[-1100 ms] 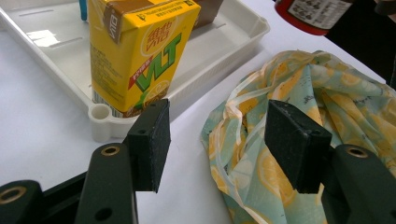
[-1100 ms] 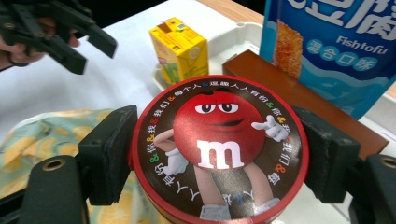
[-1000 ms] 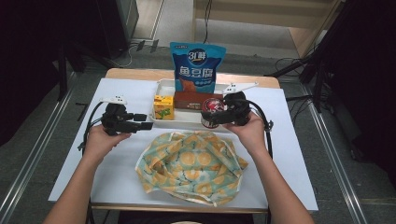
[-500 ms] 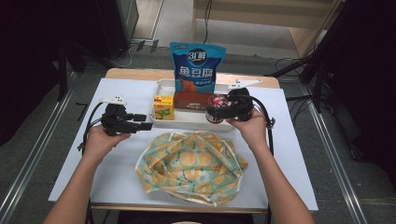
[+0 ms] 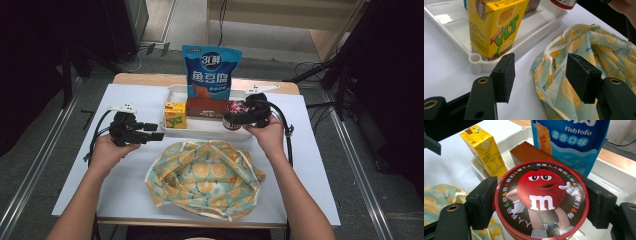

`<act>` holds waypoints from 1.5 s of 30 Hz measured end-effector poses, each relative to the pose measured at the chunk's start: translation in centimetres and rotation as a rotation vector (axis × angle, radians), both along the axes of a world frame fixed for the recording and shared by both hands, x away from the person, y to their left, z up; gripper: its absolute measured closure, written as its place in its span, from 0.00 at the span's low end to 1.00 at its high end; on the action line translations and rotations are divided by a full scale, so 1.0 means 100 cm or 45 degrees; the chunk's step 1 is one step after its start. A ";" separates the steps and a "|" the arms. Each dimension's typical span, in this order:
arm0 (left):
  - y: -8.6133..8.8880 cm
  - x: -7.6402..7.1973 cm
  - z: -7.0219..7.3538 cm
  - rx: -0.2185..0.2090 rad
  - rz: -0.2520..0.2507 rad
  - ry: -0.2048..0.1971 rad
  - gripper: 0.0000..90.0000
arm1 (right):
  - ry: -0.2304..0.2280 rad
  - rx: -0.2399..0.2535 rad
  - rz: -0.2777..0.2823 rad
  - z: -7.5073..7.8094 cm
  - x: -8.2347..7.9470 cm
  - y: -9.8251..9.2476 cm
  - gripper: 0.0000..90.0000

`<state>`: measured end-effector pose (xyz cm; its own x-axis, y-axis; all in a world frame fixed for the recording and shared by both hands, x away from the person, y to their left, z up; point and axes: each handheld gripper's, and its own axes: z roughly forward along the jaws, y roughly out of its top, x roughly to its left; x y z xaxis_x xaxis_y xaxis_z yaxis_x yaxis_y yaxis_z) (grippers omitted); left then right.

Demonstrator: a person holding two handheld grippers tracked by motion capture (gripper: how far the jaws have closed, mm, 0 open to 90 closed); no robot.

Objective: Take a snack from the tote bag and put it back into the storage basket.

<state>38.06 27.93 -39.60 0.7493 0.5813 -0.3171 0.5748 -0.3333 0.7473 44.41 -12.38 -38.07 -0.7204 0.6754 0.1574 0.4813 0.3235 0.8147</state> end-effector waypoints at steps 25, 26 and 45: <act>0.002 -0.001 0.001 -0.010 0.006 -0.005 0.46 | 0.020 -0.016 -0.081 -0.021 0.016 -0.005 0.25; 0.002 -0.001 0.001 -0.013 0.006 -0.006 0.46 | 0.024 -0.014 -0.083 -0.022 0.016 -0.005 0.25; 0.002 -0.001 0.001 -0.015 0.000 -0.011 0.46 | 0.058 -0.034 -0.116 -0.041 0.020 -0.004 0.25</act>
<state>37.97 28.10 -39.51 0.7518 0.5779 -0.3176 0.5687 -0.3243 0.7559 46.38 -12.80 -42.17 -0.6484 0.7422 0.1692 0.5458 0.2983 0.7830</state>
